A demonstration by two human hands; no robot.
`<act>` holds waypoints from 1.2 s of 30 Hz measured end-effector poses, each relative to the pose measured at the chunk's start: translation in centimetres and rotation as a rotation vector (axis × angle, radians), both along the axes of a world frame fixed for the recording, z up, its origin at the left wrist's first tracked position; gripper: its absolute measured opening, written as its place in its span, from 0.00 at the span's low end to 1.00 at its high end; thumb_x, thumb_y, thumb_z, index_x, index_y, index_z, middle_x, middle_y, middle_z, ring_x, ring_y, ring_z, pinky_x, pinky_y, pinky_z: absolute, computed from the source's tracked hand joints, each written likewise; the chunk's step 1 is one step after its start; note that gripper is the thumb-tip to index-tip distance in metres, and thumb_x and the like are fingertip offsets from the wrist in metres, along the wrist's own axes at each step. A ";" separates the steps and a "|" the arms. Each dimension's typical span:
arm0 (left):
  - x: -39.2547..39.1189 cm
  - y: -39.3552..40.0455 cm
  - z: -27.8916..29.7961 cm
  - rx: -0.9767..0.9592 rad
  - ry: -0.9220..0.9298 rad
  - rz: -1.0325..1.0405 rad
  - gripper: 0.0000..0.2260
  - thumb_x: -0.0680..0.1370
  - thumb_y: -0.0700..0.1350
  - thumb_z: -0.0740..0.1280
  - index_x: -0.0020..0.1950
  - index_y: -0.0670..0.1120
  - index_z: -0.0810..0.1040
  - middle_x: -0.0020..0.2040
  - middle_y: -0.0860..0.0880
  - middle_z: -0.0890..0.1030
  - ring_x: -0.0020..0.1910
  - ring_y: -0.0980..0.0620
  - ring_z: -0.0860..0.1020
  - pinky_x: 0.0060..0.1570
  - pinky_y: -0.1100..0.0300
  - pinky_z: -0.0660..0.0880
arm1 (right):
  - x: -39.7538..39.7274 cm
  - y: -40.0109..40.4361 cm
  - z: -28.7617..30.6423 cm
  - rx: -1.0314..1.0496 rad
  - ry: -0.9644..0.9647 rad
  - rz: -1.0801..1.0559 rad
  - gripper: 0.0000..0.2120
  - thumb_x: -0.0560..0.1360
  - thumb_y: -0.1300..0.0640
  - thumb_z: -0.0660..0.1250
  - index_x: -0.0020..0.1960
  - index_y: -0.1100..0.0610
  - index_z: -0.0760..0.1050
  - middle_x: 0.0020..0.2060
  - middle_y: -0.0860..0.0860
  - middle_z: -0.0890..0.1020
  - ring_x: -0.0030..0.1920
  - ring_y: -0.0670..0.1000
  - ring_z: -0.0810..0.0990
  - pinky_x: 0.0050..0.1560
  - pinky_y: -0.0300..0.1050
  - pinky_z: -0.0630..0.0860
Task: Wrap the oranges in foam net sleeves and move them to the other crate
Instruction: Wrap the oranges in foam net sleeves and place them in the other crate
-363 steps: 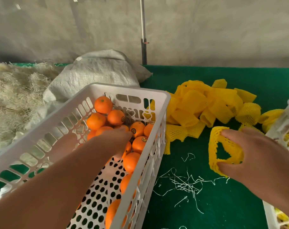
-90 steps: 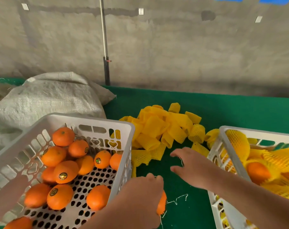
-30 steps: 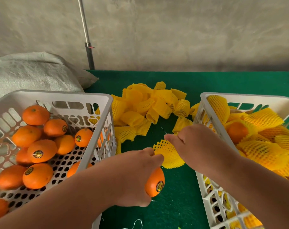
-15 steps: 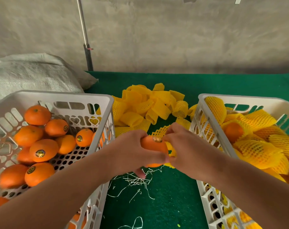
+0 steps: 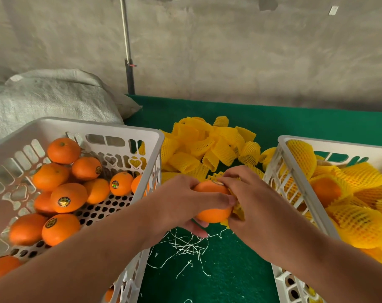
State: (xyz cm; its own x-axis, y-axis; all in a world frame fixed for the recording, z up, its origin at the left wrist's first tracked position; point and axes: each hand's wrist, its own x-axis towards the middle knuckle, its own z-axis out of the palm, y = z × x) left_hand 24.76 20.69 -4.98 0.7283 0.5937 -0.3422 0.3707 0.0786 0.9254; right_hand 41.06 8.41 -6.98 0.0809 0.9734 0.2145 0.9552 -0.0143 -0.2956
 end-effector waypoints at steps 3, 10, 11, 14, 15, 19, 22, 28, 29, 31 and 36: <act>-0.2 0.3 0.2 -0.097 -0.006 -0.001 0.27 0.68 0.56 0.82 0.61 0.45 0.81 0.52 0.40 0.84 0.42 0.45 0.87 0.40 0.55 0.83 | -0.1 0.1 0.0 0.004 -0.008 0.007 0.31 0.73 0.56 0.76 0.73 0.45 0.69 0.66 0.37 0.66 0.58 0.37 0.71 0.46 0.21 0.68; -0.7 1.0 1.0 -0.235 -0.111 -0.106 0.23 0.72 0.56 0.79 0.62 0.45 0.83 0.55 0.40 0.85 0.47 0.43 0.85 0.40 0.55 0.81 | 0.0 -0.1 0.8 0.084 0.050 0.013 0.36 0.73 0.55 0.75 0.75 0.39 0.63 0.69 0.32 0.61 0.66 0.33 0.67 0.46 0.22 0.68; -0.6 1.0 0.9 -0.231 -0.113 -0.094 0.23 0.72 0.57 0.79 0.61 0.46 0.83 0.54 0.41 0.85 0.47 0.44 0.86 0.39 0.56 0.80 | 0.0 -0.1 1.0 0.101 0.062 0.000 0.34 0.72 0.56 0.75 0.73 0.38 0.64 0.67 0.33 0.62 0.65 0.34 0.68 0.45 0.24 0.70; -0.4 1.1 0.7 -0.226 -0.123 0.021 0.29 0.66 0.60 0.80 0.63 0.48 0.82 0.53 0.41 0.86 0.46 0.44 0.86 0.36 0.58 0.79 | 0.1 -0.1 1.5 0.113 0.038 -0.090 0.30 0.70 0.62 0.75 0.64 0.39 0.69 0.65 0.42 0.65 0.46 0.38 0.75 0.33 0.30 0.67; -0.4 1.2 0.6 -0.236 -0.136 0.074 0.31 0.64 0.60 0.80 0.64 0.49 0.82 0.53 0.41 0.86 0.45 0.44 0.87 0.35 0.58 0.79 | 0.2 -0.2 1.5 0.094 0.006 -0.115 0.29 0.68 0.63 0.76 0.61 0.39 0.70 0.65 0.44 0.66 0.38 0.37 0.73 0.30 0.30 0.62; -0.2 1.4 0.9 -0.360 -0.226 0.249 0.31 0.61 0.58 0.84 0.61 0.51 0.82 0.45 0.43 0.87 0.39 0.43 0.86 0.29 0.60 0.77 | 0.1 -0.4 1.7 0.047 -0.030 -0.113 0.28 0.67 0.62 0.76 0.58 0.37 0.72 0.66 0.46 0.69 0.30 0.36 0.66 0.31 0.28 0.54; -0.1 1.7 1.1 -0.462 -0.296 0.351 0.30 0.63 0.57 0.81 0.62 0.51 0.80 0.44 0.41 0.86 0.36 0.43 0.83 0.29 0.58 0.78 | -0.2 -0.3 1.8 -0.026 -0.069 -0.042 0.31 0.69 0.62 0.73 0.65 0.37 0.69 0.72 0.48 0.66 0.32 0.38 0.68 0.34 0.28 0.56; -0.3 1.6 2.1 -0.588 -0.422 0.371 0.25 0.71 0.55 0.77 0.66 0.50 0.79 0.54 0.38 0.79 0.35 0.43 0.80 0.36 0.53 0.82 | 0.3 -0.3 0.6 -0.158 -0.114 -0.018 0.21 0.77 0.55 0.67 0.65 0.36 0.71 0.76 0.46 0.63 0.50 0.46 0.80 0.44 0.34 0.65; -0.3 1.5 2.3 -0.606 -0.442 0.367 0.25 0.71 0.55 0.77 0.67 0.50 0.79 0.55 0.38 0.79 0.35 0.43 0.80 0.38 0.52 0.83 | 0.3 -0.3 0.4 -0.148 -0.113 -0.004 0.20 0.79 0.54 0.66 0.66 0.36 0.70 0.74 0.44 0.65 0.50 0.44 0.78 0.44 0.32 0.64; -0.3 1.6 2.4 -0.637 -0.478 0.360 0.26 0.72 0.54 0.76 0.68 0.48 0.78 0.57 0.37 0.79 0.36 0.42 0.82 0.42 0.49 0.83 | 0.0 -0.2 0.2 -0.135 -0.097 0.052 0.16 0.80 0.53 0.64 0.66 0.39 0.71 0.66 0.39 0.69 0.48 0.41 0.74 0.42 0.33 0.64; -0.2 1.5 2.0 -0.540 -0.476 0.330 0.27 0.70 0.53 0.79 0.67 0.49 0.79 0.60 0.36 0.82 0.42 0.37 0.85 0.47 0.44 0.83 | -0.5 0.0 0.4 -0.120 0.018 0.070 0.16 0.80 0.46 0.66 0.66 0.37 0.69 0.61 0.31 0.69 0.54 0.37 0.74 0.48 0.33 0.73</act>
State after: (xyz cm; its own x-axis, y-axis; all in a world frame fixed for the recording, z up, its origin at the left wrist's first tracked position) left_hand 24.55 22.20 -2.99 0.6841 0.6451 -0.3404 -0.1764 0.5992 0.7810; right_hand 40.55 8.39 -6.60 0.0148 0.9953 0.0956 0.9497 0.0159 -0.3126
